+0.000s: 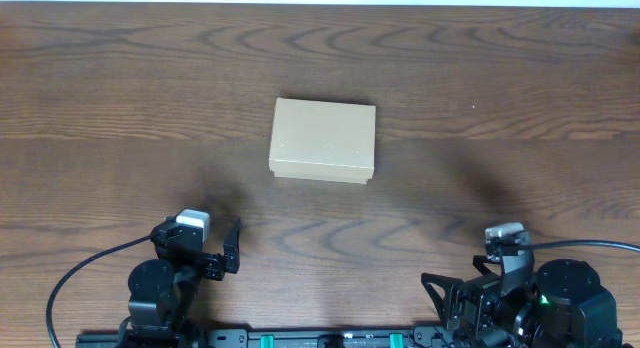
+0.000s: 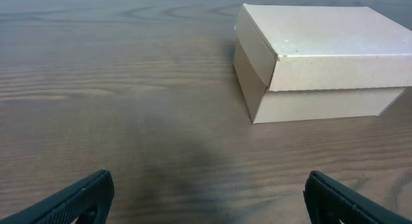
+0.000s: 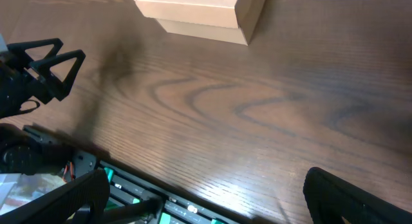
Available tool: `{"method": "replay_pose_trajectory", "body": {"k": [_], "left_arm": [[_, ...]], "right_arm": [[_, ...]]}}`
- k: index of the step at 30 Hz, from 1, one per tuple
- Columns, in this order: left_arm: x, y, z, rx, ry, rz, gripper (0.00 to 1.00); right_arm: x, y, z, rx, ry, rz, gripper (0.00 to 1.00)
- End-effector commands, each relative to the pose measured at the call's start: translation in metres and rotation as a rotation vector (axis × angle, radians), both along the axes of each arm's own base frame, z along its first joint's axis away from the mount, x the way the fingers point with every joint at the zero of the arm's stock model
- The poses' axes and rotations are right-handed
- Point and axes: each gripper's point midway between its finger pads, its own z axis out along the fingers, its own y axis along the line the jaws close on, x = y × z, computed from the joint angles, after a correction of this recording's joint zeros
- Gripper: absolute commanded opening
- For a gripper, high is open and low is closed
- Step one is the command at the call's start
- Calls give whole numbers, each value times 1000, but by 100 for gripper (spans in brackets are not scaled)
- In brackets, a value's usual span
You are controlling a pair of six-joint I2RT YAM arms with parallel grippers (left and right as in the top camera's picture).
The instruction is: Pack container
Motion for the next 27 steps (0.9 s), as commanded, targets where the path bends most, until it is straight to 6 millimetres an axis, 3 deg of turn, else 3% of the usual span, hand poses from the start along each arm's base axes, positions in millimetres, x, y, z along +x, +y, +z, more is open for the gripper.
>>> {"method": "replay_pose_trajectory", "body": {"k": [1,12,17,21,27], "left_arm": [[0,2,-7,2,12,13,95],[0,2,-7,2,12,13,95],[0,2,-7,2,13,13,95],[0,2,-7,2,13,13,95],[0,2,-7,2,12,13,95]], "right_arm": [[-2,1,1,7,1,6,99],[-2,1,0,6,1,7,99],[12,-13,4,-57,-73,-61,99],[24,-18,7,-72,-231,-69,99],[35,-14,-23,-67,-401,-35,99]]}}
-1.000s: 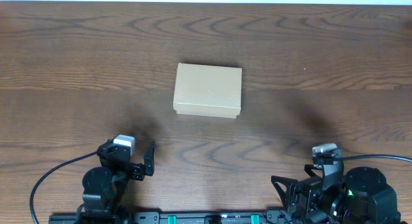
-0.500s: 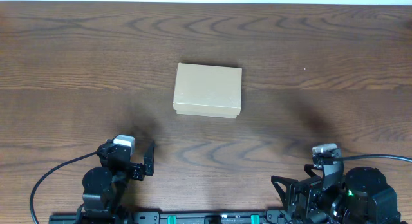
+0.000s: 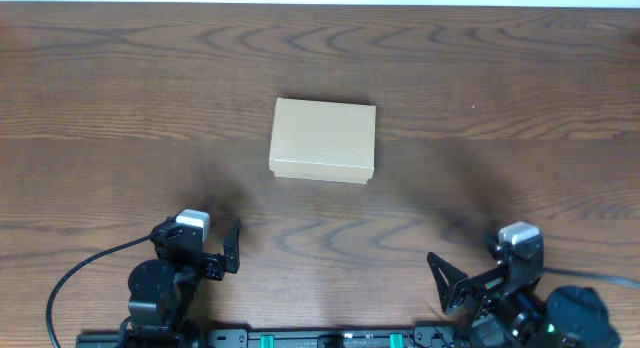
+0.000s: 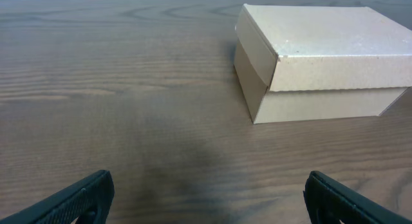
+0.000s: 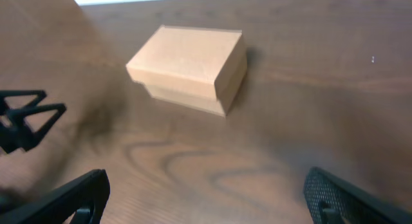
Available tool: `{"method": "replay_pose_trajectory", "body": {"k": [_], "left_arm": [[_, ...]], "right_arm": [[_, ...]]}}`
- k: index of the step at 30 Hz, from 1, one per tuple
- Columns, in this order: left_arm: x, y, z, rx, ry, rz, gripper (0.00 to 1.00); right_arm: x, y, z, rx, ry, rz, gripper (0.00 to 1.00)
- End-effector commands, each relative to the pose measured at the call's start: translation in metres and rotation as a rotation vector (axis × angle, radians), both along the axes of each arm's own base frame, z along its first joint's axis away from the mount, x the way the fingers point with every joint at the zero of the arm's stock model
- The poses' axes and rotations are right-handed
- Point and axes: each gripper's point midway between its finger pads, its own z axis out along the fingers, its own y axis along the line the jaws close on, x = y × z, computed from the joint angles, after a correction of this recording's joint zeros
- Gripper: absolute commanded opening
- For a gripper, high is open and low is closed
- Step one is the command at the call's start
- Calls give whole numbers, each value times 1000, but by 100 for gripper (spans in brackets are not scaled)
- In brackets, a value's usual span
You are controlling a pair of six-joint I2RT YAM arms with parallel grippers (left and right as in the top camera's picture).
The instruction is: Pack container
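A closed tan cardboard box (image 3: 322, 140) sits with its lid on, near the middle of the wooden table (image 3: 500, 68). The left wrist view has the box (image 4: 322, 56) at upper right, and the right wrist view has the box (image 5: 190, 69) ahead and slightly left. Near the front edge at the left, my left gripper (image 3: 197, 240) is open with nothing between its fingers (image 4: 77, 198). My right gripper (image 3: 490, 273) is at the front right, also open and empty, its fingers (image 5: 347, 198) wide apart and pointing toward the box.
A black cable (image 3: 80, 273) runs from the left arm along the front left of the table. The left gripper's fingers (image 5: 26, 118) show at the left edge of the right wrist view. The arms' base rail (image 3: 320, 340) lines the front edge.
My right gripper has turned and shifted a little toward the front edge, so its view now faces the box instead of the base rail. The left gripper and the box have not moved.
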Motion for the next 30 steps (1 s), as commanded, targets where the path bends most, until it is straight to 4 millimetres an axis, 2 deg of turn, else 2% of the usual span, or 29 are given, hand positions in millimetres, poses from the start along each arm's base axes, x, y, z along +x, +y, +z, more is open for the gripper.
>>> {"method": "replay_pose_trajectory", "body": {"k": [1,13,15,30], "left_arm": [[0,2,-7,1,13,10,95],[0,2,-7,1,13,10,95],[0,2,-7,1,13,10,95],[0,2,-7,1,13,10,95]], "right_arm": [[7,-1,-31,-69,-53,18,99],[56,23,-112,-35,-129,25,99],[60,25,-119,-25,-133,21,99],[62,24,-115,-21,-153,14,99]]}}
